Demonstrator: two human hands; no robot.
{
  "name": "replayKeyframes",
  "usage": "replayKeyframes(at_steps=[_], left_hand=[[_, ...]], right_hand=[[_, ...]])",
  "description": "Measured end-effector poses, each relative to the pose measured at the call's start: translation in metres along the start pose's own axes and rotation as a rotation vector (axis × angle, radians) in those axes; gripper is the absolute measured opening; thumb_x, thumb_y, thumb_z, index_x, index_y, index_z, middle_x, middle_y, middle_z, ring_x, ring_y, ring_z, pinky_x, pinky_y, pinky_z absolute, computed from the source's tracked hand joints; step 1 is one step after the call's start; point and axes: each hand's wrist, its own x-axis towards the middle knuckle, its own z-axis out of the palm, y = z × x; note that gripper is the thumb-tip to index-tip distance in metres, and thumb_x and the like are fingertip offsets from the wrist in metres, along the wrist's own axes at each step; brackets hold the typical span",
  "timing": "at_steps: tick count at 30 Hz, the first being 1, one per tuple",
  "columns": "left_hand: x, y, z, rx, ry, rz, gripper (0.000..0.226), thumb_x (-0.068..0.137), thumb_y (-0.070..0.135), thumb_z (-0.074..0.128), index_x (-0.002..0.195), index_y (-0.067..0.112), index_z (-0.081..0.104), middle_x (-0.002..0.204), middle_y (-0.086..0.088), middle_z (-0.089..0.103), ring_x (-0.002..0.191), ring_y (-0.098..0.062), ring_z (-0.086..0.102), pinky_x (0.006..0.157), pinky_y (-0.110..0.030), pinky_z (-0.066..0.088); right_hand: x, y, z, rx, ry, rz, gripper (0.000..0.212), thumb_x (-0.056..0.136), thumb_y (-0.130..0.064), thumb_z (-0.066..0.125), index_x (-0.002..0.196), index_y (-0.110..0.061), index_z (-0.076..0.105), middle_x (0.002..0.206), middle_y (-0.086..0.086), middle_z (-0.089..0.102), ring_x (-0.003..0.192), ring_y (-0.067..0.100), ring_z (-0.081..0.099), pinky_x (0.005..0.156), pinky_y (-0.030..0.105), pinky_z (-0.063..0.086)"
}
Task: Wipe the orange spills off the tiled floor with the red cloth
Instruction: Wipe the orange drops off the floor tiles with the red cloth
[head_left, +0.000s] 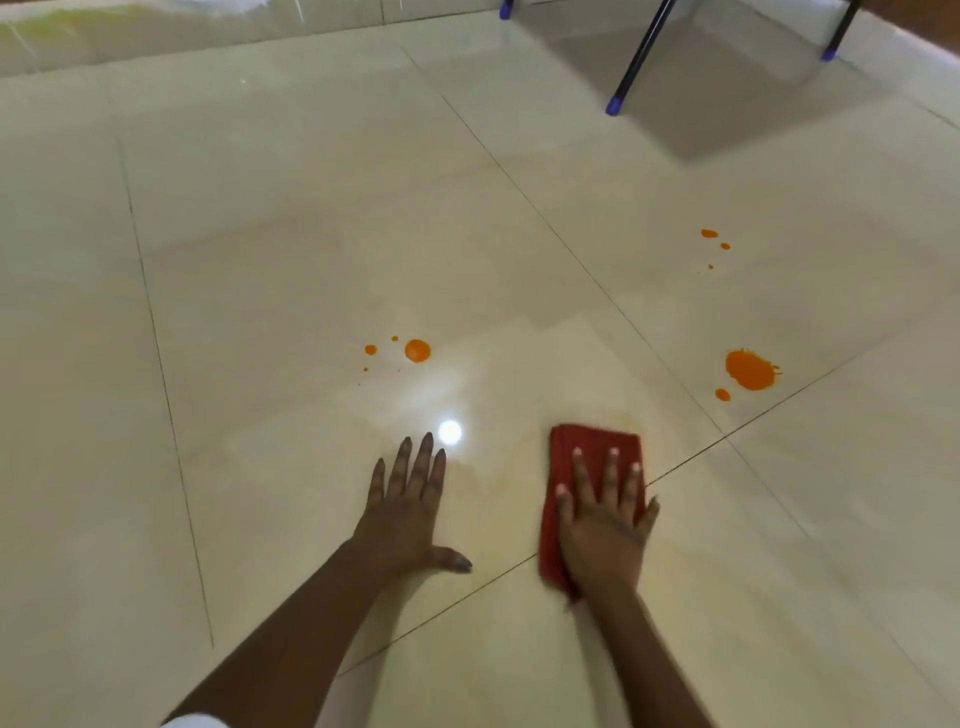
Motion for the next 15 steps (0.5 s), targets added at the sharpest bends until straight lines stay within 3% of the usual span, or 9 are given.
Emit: replayKeyframes(at_steps=[2,3,5,8,11,13,15], left_hand=[[0.001,-0.002,0.003,-0.023,0.005,0.0,0.139,0.054,0.091,0.046,0.134,0.014,-0.037,0.136,-0.003,-0.053,0.123,-0.027,-0.052,0.106,-0.049,-0.025],[0.002,-0.003,0.005,-0.04,0.013,0.0,0.139,0.053,0.092,0.045,0.132,0.016,-0.039,0.137,-0.001,-0.053,0.123,-0.025,-0.052,0.105,-0.048,-0.027],[0.002,-0.006,0.005,-0.064,0.032,0.011,0.139,0.049,0.094,0.043,0.13,0.018,-0.041,0.138,0.002,-0.053,0.124,-0.02,-0.053,0.1,-0.043,-0.035],[0.0,-0.008,0.005,-0.078,0.054,0.026,0.14,0.046,0.097,0.036,0.13,0.019,-0.044,0.138,0.004,-0.054,0.125,-0.015,-0.053,0.093,-0.036,-0.042],[-0.001,-0.006,0.005,-0.079,0.053,0.02,0.138,0.044,0.099,0.028,0.13,0.018,-0.044,0.139,0.002,-0.053,0.125,-0.017,-0.052,0.095,-0.039,-0.041],[0.001,-0.006,0.005,-0.092,0.056,0.012,0.138,0.045,0.098,0.029,0.13,0.017,-0.043,0.138,0.002,-0.054,0.125,-0.018,-0.052,0.097,-0.041,-0.039],[-0.001,-0.005,0.003,-0.099,0.031,0.013,0.138,0.048,0.096,0.036,0.129,0.019,-0.044,0.136,0.004,-0.056,0.125,-0.017,-0.052,0.101,-0.043,-0.034]], right_hand=[[-0.024,-0.038,0.01,0.087,-0.036,-0.158,0.055,0.09,-0.048,0.029,0.142,-0.033,0.035,0.151,0.011,0.032,0.139,0.035,0.027,0.108,0.058,0.021],[-0.018,-0.055,0.014,0.046,-0.004,-0.262,0.054,0.091,-0.049,0.029,0.142,-0.034,0.035,0.151,0.01,0.032,0.14,0.035,0.027,0.108,0.057,0.019],[0.036,-0.066,0.004,-0.018,-0.045,-0.38,0.052,0.095,-0.049,0.024,0.146,-0.038,0.02,0.157,0.006,0.014,0.145,0.031,0.008,0.113,0.054,0.004],[0.099,-0.018,-0.013,-0.037,-0.033,-0.05,0.053,0.098,-0.047,0.023,0.148,-0.037,0.01,0.159,0.005,0.003,0.146,0.027,-0.002,0.116,0.05,0.001],[0.047,0.011,-0.006,0.018,0.088,0.162,0.051,0.097,-0.045,0.026,0.147,-0.034,0.023,0.157,0.009,0.017,0.144,0.033,0.012,0.113,0.055,0.013],[0.006,-0.019,0.008,0.083,0.063,0.069,0.053,0.092,-0.046,0.029,0.141,-0.03,0.039,0.151,0.013,0.032,0.139,0.037,0.027,0.108,0.057,0.023],[0.013,-0.055,0.012,0.052,0.02,-0.168,0.053,0.093,-0.048,0.026,0.143,-0.034,0.032,0.154,0.01,0.025,0.142,0.035,0.019,0.112,0.054,0.015]])
